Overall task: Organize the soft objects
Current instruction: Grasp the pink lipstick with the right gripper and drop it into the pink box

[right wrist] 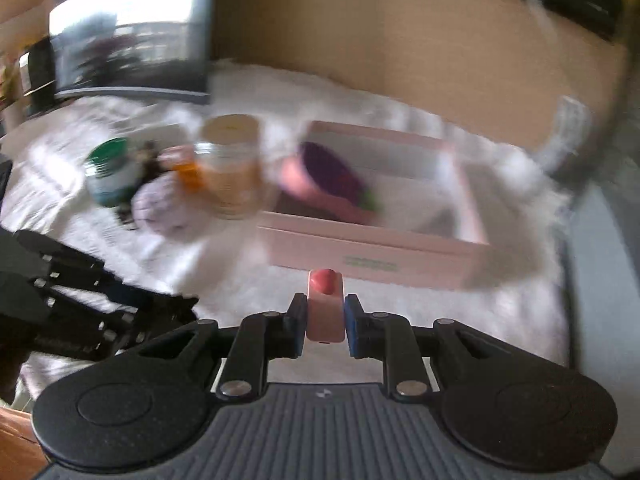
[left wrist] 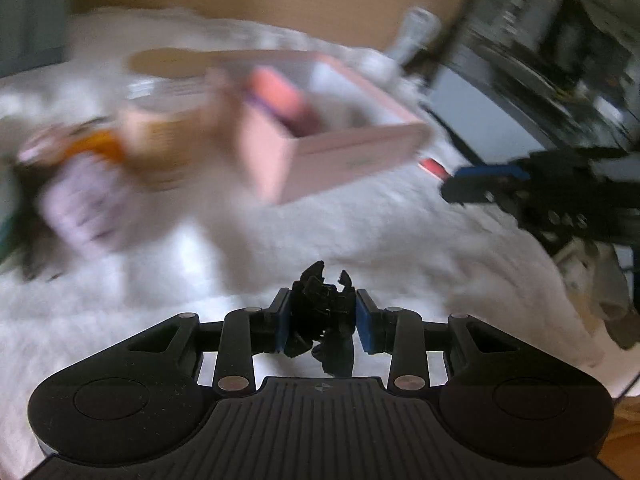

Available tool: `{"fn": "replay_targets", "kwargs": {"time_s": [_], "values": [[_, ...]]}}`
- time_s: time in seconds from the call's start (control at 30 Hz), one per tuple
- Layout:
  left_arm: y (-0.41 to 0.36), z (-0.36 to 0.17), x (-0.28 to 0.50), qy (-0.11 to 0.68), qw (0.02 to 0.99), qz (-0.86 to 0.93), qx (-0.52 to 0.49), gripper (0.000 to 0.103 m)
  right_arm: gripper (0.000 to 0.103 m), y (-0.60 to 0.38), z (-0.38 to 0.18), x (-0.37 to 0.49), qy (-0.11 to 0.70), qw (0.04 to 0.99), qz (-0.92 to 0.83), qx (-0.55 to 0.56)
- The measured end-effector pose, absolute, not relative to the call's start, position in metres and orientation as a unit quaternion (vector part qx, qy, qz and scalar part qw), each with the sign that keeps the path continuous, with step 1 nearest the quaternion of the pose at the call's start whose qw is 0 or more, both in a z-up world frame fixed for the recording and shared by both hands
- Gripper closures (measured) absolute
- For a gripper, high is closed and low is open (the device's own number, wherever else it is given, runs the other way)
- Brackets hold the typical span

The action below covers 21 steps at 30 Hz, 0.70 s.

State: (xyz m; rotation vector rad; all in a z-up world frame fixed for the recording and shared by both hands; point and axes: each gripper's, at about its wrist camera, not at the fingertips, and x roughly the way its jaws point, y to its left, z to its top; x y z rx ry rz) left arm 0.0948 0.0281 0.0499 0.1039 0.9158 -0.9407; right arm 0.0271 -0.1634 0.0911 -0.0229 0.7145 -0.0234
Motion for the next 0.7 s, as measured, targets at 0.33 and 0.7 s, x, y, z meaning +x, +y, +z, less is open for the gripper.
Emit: {"fn": "replay_targets", "kwargs": {"time_s": [0.33, 0.7], "values": [[-0.034, 0.110, 0.129, 0.366, 0.807, -0.458, 0.073, 0.065, 0.083, -0.212, 0.138, 0.019, 0.269, 0.961, -0.059, -0.010], [-0.085, 0.107, 0.201, 0.371, 0.845, -0.368, 0.115, 0.065, 0.083, -0.223, 0.141, 0.075, 0.249, 0.967, -0.050, -0.014]]}}
